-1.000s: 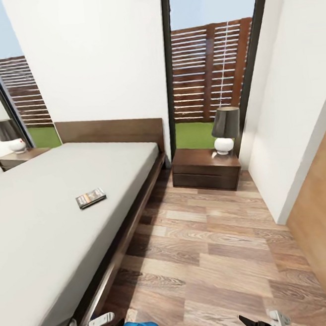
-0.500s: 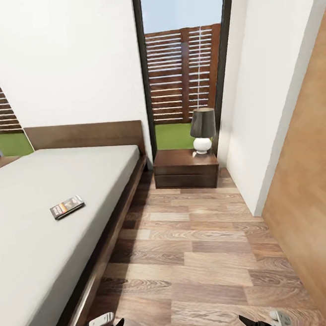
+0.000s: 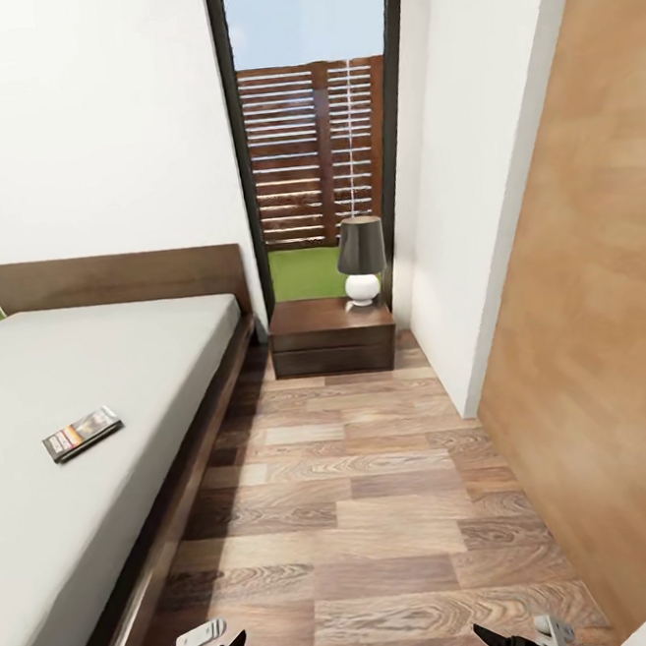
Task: In the bedroom, move the book from the bed onto either nightstand, and place the two sandals side by side next to the bed.
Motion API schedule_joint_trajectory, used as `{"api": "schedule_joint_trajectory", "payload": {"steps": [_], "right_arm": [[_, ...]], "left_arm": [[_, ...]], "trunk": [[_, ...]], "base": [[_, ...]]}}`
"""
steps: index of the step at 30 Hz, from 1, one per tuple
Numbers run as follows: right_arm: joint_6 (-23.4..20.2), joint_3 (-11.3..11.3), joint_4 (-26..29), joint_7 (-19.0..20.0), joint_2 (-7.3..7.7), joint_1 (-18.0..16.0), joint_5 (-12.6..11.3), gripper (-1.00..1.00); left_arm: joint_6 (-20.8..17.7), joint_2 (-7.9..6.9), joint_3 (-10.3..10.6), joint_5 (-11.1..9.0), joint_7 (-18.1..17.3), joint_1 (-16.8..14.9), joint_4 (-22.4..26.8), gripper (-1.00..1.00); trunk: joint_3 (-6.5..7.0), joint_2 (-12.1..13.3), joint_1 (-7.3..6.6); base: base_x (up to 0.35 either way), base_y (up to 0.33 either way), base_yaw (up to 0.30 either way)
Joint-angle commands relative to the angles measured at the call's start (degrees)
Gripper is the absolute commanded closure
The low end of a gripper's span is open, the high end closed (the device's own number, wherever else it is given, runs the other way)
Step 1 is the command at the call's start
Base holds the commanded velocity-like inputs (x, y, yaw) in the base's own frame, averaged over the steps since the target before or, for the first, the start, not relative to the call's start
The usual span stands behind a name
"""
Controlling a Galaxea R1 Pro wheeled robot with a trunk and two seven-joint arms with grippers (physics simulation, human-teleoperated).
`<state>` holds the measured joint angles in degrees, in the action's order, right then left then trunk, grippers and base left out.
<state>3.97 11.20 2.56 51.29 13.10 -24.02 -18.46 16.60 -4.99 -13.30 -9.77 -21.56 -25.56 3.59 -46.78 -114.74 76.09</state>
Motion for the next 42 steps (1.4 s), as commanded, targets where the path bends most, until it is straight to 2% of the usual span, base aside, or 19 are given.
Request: {"api": "schedule_joint_trajectory", "payload": {"steps": [1,13,32,42], "right_arm": [[0.3,0.3,-0.1,0.1,0.0,-0.1,0.4,-1.0],[0.3,0.3,-0.1,0.1,0.0,-0.1,0.4,-1.0],[0.3,0.3,-0.1,0.2,0.0,-0.1,0.4,-1.0],[0.3,0.3,-0.2,0.2,0.0,-0.1,0.4,-1.0]], "left_arm": [[0.0,-0.02,0.0,-0.6,-0.4,0.0,-0.1,-1.0],[0.0,-0.02,0.0,-0.6,-0.4,0.0,-0.1,-1.0],[0.0,-0.02,0.1,-0.6,-0.4,0.0,-0.1,-1.0],[0.0,-0.02,0.0,-0.6,-0.4,0.0,-0.1,-1.0]], "trunk": [[-0.05,0.0,-0.01],[-0.05,0.0,-0.01],[-0.05,0.0,-0.01],[-0.05,0.0,-0.01]], "base": [[0.0,0.0,-0.25],[0.006,-0.009,-0.25],[0.033,-0.098,-0.244],[0.0,-0.005,-0.057]]}}
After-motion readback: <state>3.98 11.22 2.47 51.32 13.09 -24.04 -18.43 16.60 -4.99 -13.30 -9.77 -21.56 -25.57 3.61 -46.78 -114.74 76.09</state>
